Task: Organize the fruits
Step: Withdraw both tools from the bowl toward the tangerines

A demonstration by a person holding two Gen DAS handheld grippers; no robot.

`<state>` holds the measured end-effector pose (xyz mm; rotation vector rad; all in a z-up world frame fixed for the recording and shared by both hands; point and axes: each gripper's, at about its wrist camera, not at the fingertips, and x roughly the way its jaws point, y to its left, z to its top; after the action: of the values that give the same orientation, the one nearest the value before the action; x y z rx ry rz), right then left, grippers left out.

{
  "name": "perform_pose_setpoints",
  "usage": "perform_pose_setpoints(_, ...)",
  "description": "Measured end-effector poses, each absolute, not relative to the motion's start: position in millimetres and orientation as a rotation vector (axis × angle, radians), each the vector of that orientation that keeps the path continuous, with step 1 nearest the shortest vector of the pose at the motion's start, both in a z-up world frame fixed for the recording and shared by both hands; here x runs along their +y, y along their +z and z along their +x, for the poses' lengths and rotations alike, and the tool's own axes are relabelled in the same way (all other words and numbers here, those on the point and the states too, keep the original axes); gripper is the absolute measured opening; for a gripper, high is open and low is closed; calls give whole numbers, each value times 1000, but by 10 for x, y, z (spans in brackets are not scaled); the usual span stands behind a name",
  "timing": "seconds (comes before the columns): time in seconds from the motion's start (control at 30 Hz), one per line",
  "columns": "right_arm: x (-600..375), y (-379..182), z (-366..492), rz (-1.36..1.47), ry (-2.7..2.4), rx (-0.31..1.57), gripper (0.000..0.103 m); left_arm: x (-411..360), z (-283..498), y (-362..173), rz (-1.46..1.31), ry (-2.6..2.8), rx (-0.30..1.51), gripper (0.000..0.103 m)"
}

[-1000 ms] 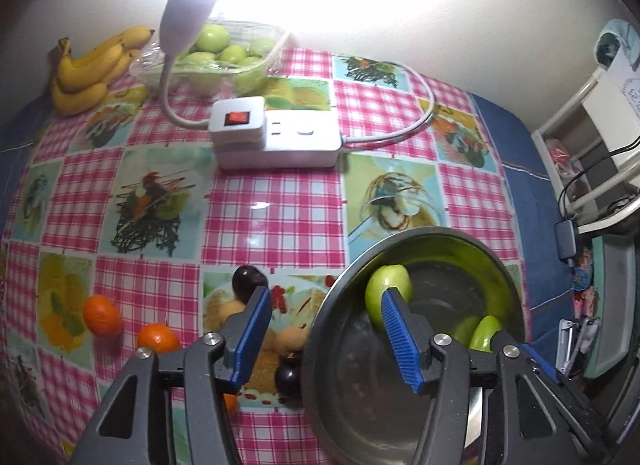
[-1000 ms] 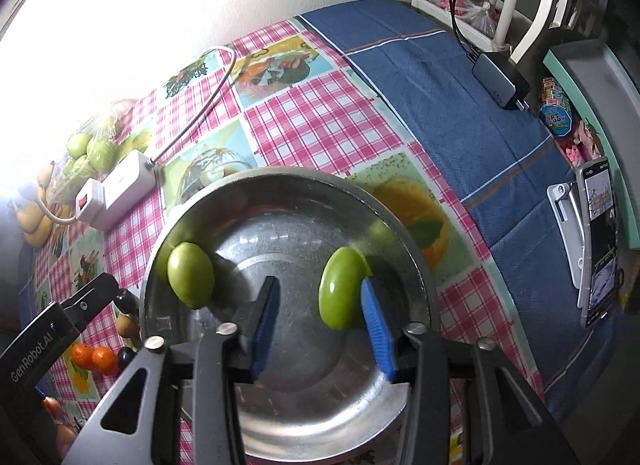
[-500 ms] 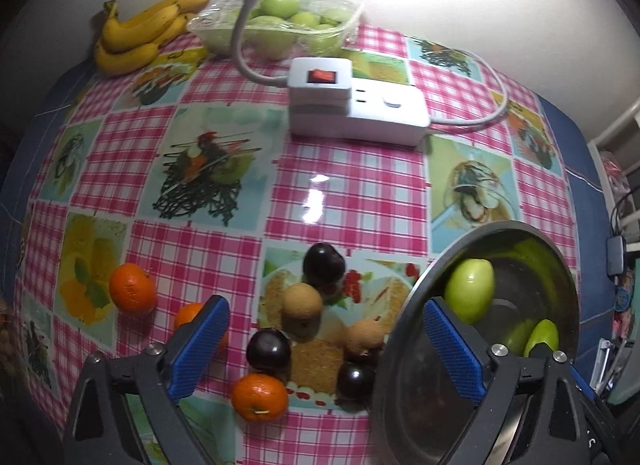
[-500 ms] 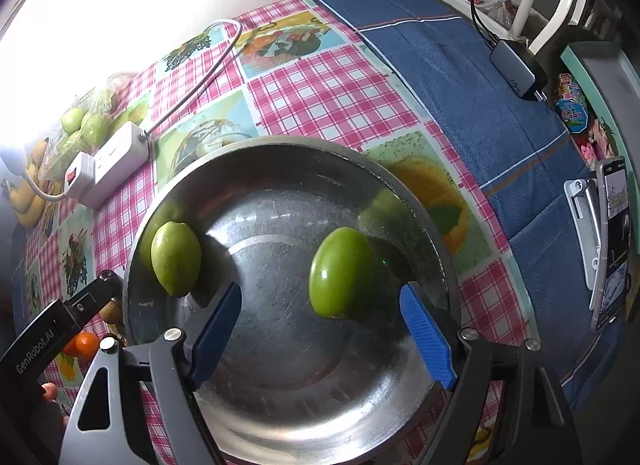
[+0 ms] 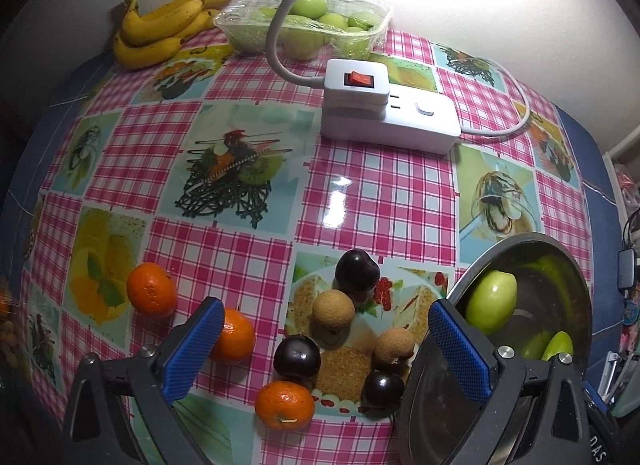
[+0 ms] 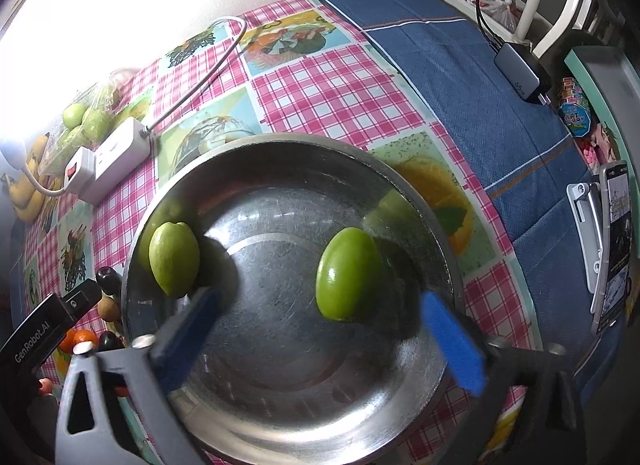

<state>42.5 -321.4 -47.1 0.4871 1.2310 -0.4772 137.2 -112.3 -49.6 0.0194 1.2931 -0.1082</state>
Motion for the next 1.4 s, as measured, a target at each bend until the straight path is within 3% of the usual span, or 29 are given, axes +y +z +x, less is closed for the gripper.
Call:
perform_pose_setpoints(0.53, -3125, -337, 414, 473, -475, 1196, 103, -971, 1295, -367, -13, -120, 1261, 103)
perform_pose_setpoints(1.4, -2011, -170, 696, 317, -246, 1198, 103, 153, 1087, -28, -94, 18, 1173, 103)
